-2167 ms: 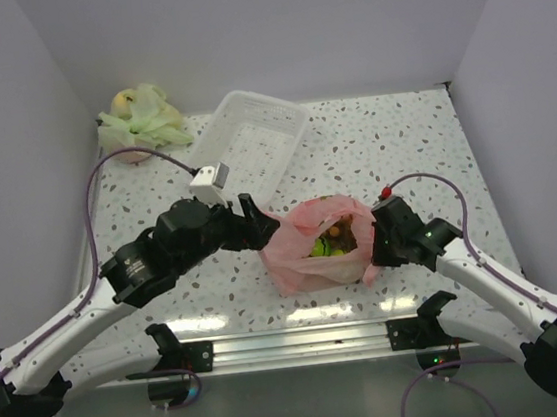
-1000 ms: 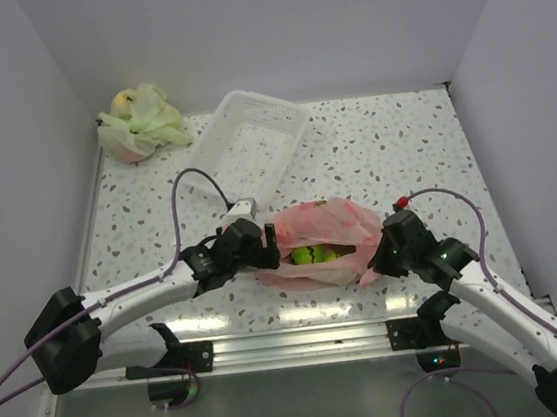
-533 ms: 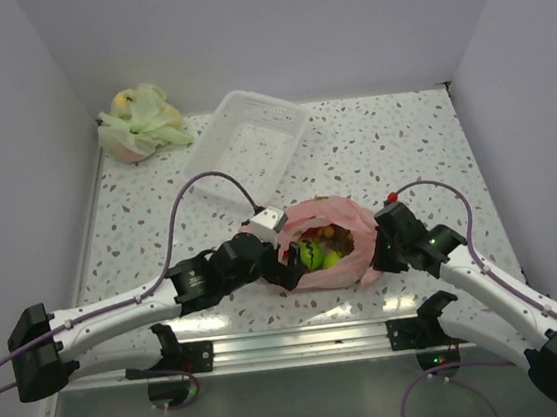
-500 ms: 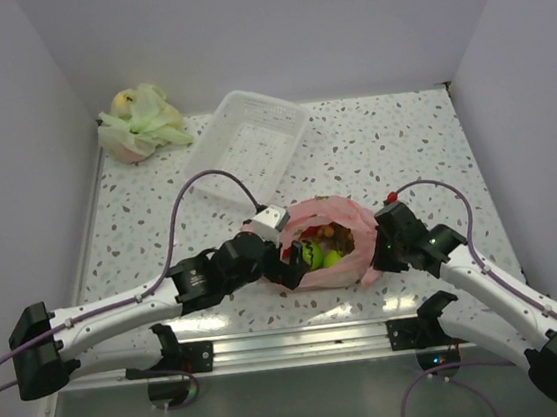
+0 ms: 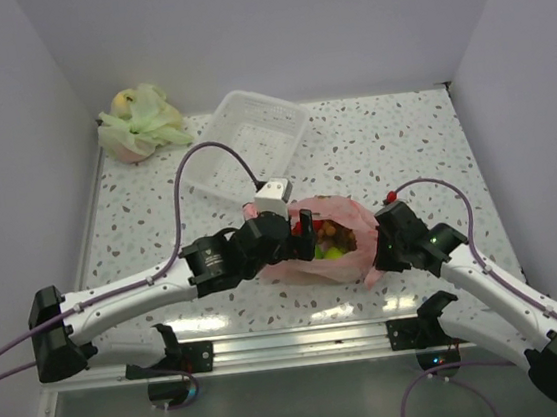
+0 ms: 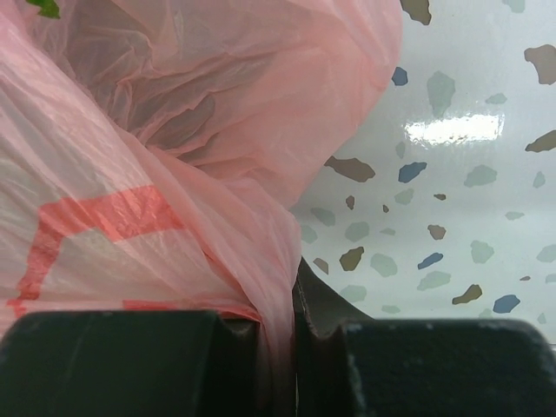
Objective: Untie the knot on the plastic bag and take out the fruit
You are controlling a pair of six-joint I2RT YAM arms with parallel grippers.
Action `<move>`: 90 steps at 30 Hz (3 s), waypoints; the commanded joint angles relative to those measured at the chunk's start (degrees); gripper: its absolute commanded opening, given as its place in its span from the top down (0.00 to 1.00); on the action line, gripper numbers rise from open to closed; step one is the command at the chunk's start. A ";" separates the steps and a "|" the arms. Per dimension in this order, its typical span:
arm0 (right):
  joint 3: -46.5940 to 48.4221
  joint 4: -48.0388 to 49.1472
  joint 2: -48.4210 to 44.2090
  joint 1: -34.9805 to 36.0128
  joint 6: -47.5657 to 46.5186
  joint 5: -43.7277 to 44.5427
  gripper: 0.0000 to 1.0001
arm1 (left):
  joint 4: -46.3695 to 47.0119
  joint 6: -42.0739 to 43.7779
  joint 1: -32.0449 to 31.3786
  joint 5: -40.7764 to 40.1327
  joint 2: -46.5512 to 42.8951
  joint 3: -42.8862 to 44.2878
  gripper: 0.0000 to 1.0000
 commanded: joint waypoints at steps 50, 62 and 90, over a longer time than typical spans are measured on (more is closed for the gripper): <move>3.36 0.38 0.74 4.18 0.19 2.75 0.95 | 1.27 1.14 -2.94 15.52 6.29 -9.67 0.26; 3.80 1.61 1.17 4.35 -0.34 3.63 0.94 | 2.06 -10.03 -2.94 4.97 3.37 -1.41 0.06; 1.08 5.74 2.23 4.79 -0.34 2.31 0.95 | 8.04 -8.63 4.09 -3.12 27.63 3.60 0.14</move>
